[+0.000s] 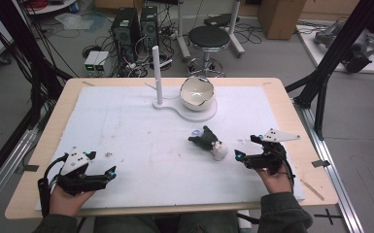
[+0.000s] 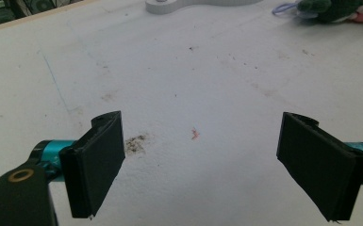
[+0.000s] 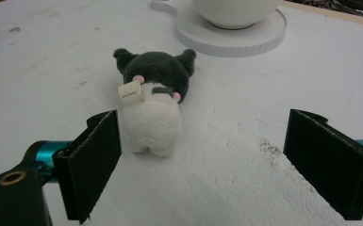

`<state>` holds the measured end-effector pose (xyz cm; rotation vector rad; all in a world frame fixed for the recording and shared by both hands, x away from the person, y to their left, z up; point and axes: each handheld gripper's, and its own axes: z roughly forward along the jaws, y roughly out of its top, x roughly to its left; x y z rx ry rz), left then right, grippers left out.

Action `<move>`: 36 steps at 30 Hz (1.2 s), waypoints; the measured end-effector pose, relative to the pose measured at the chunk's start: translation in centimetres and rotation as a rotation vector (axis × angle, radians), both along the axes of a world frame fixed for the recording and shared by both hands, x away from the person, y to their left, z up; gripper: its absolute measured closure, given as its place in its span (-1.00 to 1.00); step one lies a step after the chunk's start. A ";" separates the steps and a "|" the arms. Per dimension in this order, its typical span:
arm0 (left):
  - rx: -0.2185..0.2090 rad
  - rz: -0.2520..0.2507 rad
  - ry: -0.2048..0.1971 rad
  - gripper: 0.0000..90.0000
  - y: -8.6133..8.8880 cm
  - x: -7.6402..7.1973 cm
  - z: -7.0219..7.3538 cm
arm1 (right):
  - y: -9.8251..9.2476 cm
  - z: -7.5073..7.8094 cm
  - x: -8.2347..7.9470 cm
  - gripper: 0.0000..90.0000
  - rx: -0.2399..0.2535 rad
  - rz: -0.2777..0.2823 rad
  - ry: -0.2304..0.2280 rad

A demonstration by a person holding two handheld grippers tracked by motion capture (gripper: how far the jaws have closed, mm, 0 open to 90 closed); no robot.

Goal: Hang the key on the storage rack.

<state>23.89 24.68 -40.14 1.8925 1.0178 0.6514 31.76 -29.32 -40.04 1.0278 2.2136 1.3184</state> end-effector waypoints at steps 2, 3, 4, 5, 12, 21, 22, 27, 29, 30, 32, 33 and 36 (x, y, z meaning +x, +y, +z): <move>0.001 0.000 -0.001 -0.64 0.0 0.0 0.0 | 0.2 0.1 0.1 -0.75 0.005 0.003 0.002; 0.003 0.000 -0.002 -0.64 0.0 0.0 0.0 | 0.5 0.3 0.2 -0.75 0.002 0.010 -0.006; 0.004 -0.002 0.000 -0.64 0.0 0.0 0.0 | 0.6 0.4 0.3 -0.75 0.001 0.014 -0.007; 0.003 0.000 -0.002 -0.64 0.0 0.0 0.0 | 0.6 0.4 0.3 -0.75 0.001 0.014 -0.007; -0.002 0.001 -0.004 -0.64 0.0 0.1 0.0 | 1.4 1.2 0.8 -0.75 -0.003 0.023 -0.009; -0.002 0.002 -0.005 -0.64 0.0 0.2 0.0 | 2.6 1.9 1.5 -0.75 -0.018 0.040 -0.002; -0.002 0.001 -0.004 -0.64 0.0 0.2 0.0 | 2.8 2.0 1.6 -0.75 -0.020 0.044 0.000; -0.004 0.002 -0.004 -0.64 0.0 0.2 0.0 | 3.8 2.4 2.3 -0.75 -0.027 0.060 0.003; -0.005 0.003 -0.004 -0.64 0.1 0.2 0.0 | 4.2 2.5 2.5 -0.75 -0.029 0.065 0.006; -0.005 0.003 -0.003 -0.64 0.1 0.2 0.0 | 4.4 2.6 2.6 -0.75 -0.031 0.069 0.002; -0.005 0.003 -0.003 -0.64 0.1 0.2 0.0 | 4.8 2.7 2.7 -0.75 -0.029 0.073 0.007; -0.005 0.003 -0.003 -0.64 0.1 0.2 0.0 | 4.9 2.7 2.9 -0.75 -0.030 0.079 0.007; -0.004 0.005 -0.004 -0.64 0.1 0.2 0.0 | 5.5 2.8 3.2 -0.75 -0.031 0.085 0.008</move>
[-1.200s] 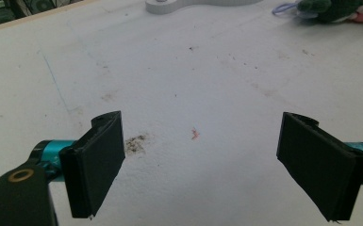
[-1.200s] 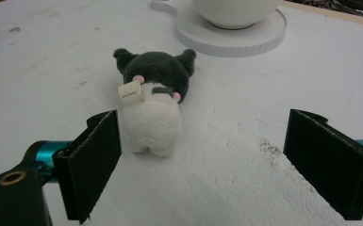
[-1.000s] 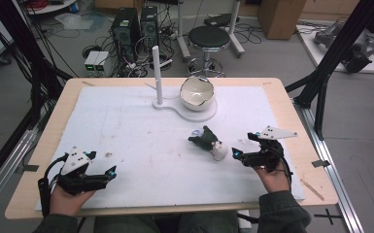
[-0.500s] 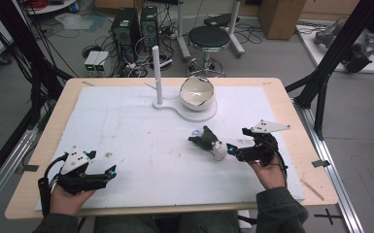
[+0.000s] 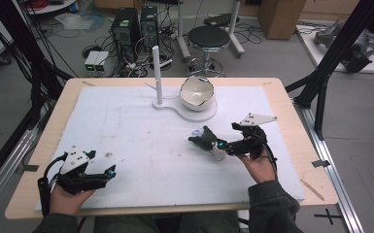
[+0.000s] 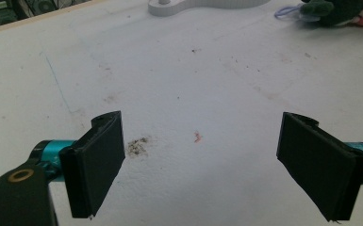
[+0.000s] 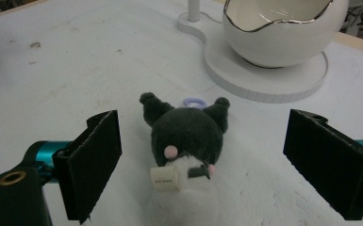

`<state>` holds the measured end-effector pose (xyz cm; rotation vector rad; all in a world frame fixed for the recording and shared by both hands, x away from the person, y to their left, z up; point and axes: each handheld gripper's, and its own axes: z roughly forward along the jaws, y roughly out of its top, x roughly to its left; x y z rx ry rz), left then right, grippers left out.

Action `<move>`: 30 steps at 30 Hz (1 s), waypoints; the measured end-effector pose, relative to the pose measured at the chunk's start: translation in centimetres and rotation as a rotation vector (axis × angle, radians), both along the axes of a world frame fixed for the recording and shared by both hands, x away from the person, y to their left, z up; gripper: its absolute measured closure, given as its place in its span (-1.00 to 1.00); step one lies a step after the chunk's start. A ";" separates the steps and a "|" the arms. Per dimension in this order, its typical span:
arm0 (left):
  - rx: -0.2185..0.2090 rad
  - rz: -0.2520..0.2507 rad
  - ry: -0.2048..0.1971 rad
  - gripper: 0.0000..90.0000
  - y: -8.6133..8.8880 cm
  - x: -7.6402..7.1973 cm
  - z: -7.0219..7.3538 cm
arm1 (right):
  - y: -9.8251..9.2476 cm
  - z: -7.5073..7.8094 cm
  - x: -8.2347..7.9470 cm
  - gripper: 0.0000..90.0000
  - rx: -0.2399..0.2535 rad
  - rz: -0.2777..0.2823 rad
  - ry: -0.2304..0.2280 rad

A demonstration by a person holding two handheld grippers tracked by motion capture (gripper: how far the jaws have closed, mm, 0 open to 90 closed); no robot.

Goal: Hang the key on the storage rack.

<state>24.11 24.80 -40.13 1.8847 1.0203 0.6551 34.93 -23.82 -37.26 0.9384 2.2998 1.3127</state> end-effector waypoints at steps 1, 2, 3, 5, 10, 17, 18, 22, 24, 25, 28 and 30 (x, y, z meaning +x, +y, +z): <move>0.002 0.001 0.000 -0.64 0.0 0.0 0.0 | 0.2 0.0 0.1 -0.75 0.000 0.000 0.005; 0.001 0.000 -0.001 -0.64 0.0 0.0 0.0 | 0.5 0.0 0.2 -0.75 -0.004 0.006 0.002; 0.000 0.003 -0.003 -0.64 0.0 0.0 0.0 | 0.8 0.0 0.3 -0.75 -0.004 0.009 0.004; 0.004 0.003 -0.002 -0.64 0.1 0.0 0.0 | 1.3 -0.2 0.4 -0.75 -0.010 0.015 0.008; 0.000 0.003 0.002 -0.64 0.0 -0.1 0.0 | 2.0 -0.6 0.7 -0.75 -0.049 0.021 0.025; 0.003 0.002 0.006 -0.64 -0.1 0.0 -0.1 | 2.6 -1.4 1.0 -0.75 -0.067 0.021 0.059; 0.002 0.002 0.006 -0.64 0.0 0.0 -0.1 | 2.6 -1.7 1.1 -0.75 -0.074 0.026 0.065; 0.003 0.000 0.007 -0.64 0.0 0.0 -0.2 | 3.0 -2.4 1.3 -0.69 -0.090 0.030 0.092; 0.003 0.000 0.008 -0.64 0.0 0.0 -0.2 | 3.0 -2.6 1.4 -0.68 -0.096 0.028 0.099; 0.006 -0.002 0.008 -0.64 0.0 0.0 -0.2 | 3.0 -2.9 1.5 -0.66 -0.109 0.023 0.104; 0.004 -0.003 0.008 -0.64 -0.1 0.0 -0.2 | 3.0 -3.1 1.6 -0.64 -0.112 0.021 0.113; 0.003 -0.003 0.010 -0.64 0.0 0.1 -0.3 | 3.0 -3.4 1.6 -0.62 -0.123 0.011 0.122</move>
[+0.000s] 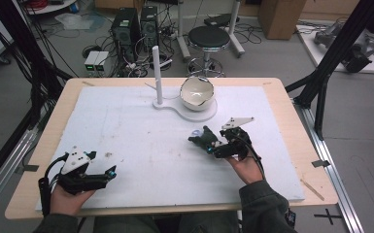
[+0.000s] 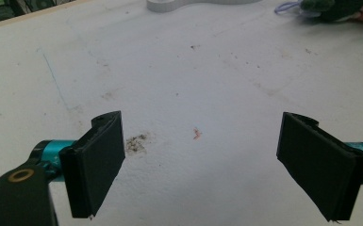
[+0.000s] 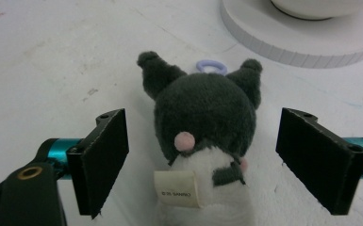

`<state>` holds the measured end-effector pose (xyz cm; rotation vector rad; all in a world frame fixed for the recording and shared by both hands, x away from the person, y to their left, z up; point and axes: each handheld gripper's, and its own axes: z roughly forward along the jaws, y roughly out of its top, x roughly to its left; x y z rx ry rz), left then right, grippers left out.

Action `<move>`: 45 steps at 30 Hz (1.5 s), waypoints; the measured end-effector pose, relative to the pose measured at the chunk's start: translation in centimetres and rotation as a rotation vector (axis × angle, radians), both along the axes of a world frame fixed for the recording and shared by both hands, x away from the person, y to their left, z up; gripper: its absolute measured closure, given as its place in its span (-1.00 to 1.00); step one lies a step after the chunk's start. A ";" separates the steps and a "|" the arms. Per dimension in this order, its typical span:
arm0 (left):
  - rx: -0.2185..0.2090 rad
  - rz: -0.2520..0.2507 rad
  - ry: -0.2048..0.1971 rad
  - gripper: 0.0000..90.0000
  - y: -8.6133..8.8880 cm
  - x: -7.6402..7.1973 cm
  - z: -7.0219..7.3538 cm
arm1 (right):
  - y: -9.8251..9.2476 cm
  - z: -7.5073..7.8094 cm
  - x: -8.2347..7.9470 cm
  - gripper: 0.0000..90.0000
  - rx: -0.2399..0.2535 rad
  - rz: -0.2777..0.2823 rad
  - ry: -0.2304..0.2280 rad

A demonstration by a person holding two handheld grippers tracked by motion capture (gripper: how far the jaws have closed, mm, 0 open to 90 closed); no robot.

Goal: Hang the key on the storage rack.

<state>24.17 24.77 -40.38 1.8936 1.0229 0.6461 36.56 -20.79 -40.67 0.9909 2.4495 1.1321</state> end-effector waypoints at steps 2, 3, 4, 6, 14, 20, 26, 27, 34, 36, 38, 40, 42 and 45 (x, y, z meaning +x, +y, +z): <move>0.003 0.004 0.001 -0.64 0.1 0.0 0.0 | 0.1 -0.2 0.1 -0.62 -0.022 -0.003 0.013; 0.001 0.003 0.001 -0.64 0.1 0.0 0.0 | 0.2 -0.3 0.1 -0.61 -0.027 -0.001 0.012; 0.003 0.003 0.000 -0.64 0.1 0.1 0.0 | 0.2 -0.6 0.2 -0.55 -0.015 0.000 0.015; 0.002 0.002 0.001 -0.64 0.1 0.1 -0.1 | 0.2 -0.8 0.2 -0.55 -0.024 -0.004 0.020; 0.000 0.002 0.002 -0.64 0.0 0.1 -0.1 | 0.1 -1.4 0.4 -0.46 -0.030 -0.013 0.033; 0.002 -0.004 0.001 -0.64 -0.1 0.0 -0.1 | 0.3 -1.8 0.5 -0.38 -0.053 -0.019 0.044; 0.004 -0.002 0.001 -0.64 0.0 0.1 -0.1 | 0.5 -2.0 0.5 -0.23 -0.068 -0.014 0.035; 0.003 -0.003 0.001 -0.64 0.0 0.1 -0.1 | 0.5 -2.0 0.5 -0.22 -0.068 -0.016 0.037; -0.002 -0.003 0.004 -0.64 -0.1 0.1 -0.1 | 0.5 -2.0 0.4 -0.08 -0.061 -0.020 0.036; -0.003 -0.005 0.005 -0.64 -0.1 0.1 -0.1 | 0.5 -1.9 0.3 -0.05 -0.066 -0.016 0.028; -0.002 -0.004 0.005 -0.64 -0.1 0.1 -0.1 | 0.5 -1.9 0.3 -0.02 -0.070 -0.015 0.027; -0.002 -0.003 0.004 -0.64 -0.1 0.1 -0.1 | 0.5 -1.9 0.3 0.00 -0.072 -0.011 0.020; 0.002 -0.003 0.001 -0.64 0.0 0.1 -0.1 | 0.5 -1.9 0.3 0.02 -0.073 -0.009 0.017; 0.003 -0.002 0.003 -0.64 0.0 0.1 -0.1 | 0.5 -1.8 0.2 0.03 -0.075 -0.012 0.015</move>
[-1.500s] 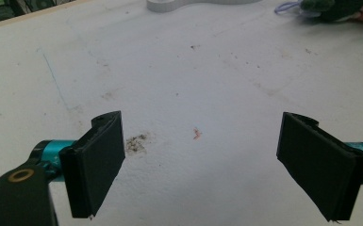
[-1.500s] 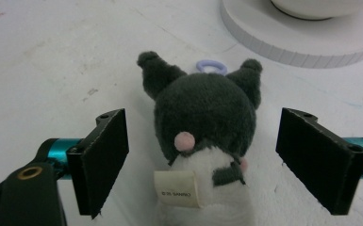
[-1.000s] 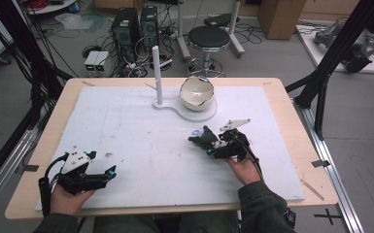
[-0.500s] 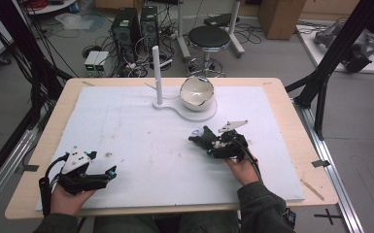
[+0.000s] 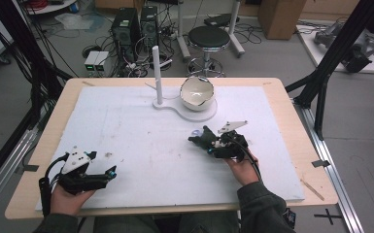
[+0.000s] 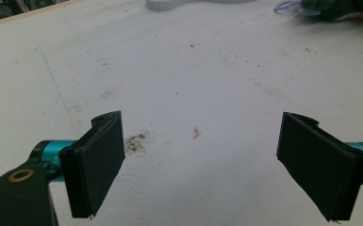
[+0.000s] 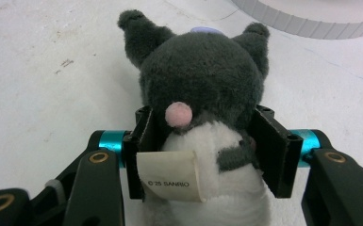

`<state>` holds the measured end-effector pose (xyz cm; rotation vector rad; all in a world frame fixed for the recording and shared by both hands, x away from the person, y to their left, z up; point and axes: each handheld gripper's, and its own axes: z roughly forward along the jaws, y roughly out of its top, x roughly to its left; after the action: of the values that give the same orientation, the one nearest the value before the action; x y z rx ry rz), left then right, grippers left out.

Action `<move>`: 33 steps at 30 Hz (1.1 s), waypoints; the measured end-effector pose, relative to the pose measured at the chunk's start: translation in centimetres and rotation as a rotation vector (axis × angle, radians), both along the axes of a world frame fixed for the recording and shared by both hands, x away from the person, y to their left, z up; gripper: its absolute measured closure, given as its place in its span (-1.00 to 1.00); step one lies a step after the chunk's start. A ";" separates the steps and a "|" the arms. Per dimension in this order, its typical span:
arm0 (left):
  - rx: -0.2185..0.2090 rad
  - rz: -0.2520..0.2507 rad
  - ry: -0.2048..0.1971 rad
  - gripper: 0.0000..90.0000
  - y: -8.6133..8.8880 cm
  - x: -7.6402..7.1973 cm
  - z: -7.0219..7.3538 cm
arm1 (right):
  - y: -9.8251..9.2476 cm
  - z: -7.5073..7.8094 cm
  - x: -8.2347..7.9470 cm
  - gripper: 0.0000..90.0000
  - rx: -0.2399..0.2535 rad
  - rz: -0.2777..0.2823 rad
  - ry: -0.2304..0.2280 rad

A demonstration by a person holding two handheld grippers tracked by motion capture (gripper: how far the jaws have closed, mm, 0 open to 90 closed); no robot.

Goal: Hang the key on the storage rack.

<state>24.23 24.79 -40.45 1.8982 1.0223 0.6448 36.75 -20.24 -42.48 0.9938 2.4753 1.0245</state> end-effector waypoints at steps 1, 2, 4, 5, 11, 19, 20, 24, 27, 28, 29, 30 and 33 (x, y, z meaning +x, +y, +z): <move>-0.002 0.000 0.000 -0.64 0.0 0.0 0.0 | 0.0 0.0 0.0 0.03 0.001 0.005 -0.008; -0.003 0.001 0.000 -0.64 0.0 0.0 0.0 | 0.0 0.0 0.0 0.03 0.002 0.006 -0.004; -0.004 0.001 -0.001 -0.64 0.0 0.0 0.0 | 0.0 0.0 0.0 0.03 0.002 0.006 -0.006; -0.004 0.001 0.000 -0.64 0.0 0.0 0.0 | 0.0 0.1 0.0 0.03 0.003 0.004 -0.007; -0.006 0.001 -0.001 -0.64 0.0 0.0 0.0 | -0.1 0.2 -0.1 0.04 0.010 0.009 -0.016; -0.005 0.001 0.000 -0.64 0.0 0.0 0.0 | -0.2 0.4 -0.2 0.05 0.022 0.010 -0.029; -0.006 0.001 -0.001 -0.64 0.0 0.0 0.0 | -0.2 0.4 -0.3 0.06 0.023 0.009 -0.031; -0.006 -0.001 0.000 -0.64 0.0 0.0 0.0 | -0.2 0.5 -0.3 0.06 0.026 0.009 -0.043; -0.008 0.001 0.000 -0.64 0.0 0.0 0.0 | -0.2 0.6 -0.4 0.06 0.029 0.008 -0.044; -0.008 0.001 0.000 -0.64 0.0 0.0 0.0 | -0.2 0.6 -0.4 0.06 0.030 0.008 -0.051; -0.007 0.002 0.000 -0.64 0.0 0.0 0.0 | -0.2 0.7 -0.5 0.06 0.029 0.008 -0.051; -0.006 0.000 -0.002 -0.64 0.1 0.0 0.0 | -0.3 0.8 -0.5 0.06 0.033 0.012 -0.064; -0.006 0.001 -0.003 -0.64 0.1 0.0 0.0 | -0.3 0.9 -0.6 0.07 0.041 0.007 -0.069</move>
<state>24.21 24.86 -40.40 1.8911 1.0224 0.6439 36.16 -20.58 -41.60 0.9462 2.4130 1.0976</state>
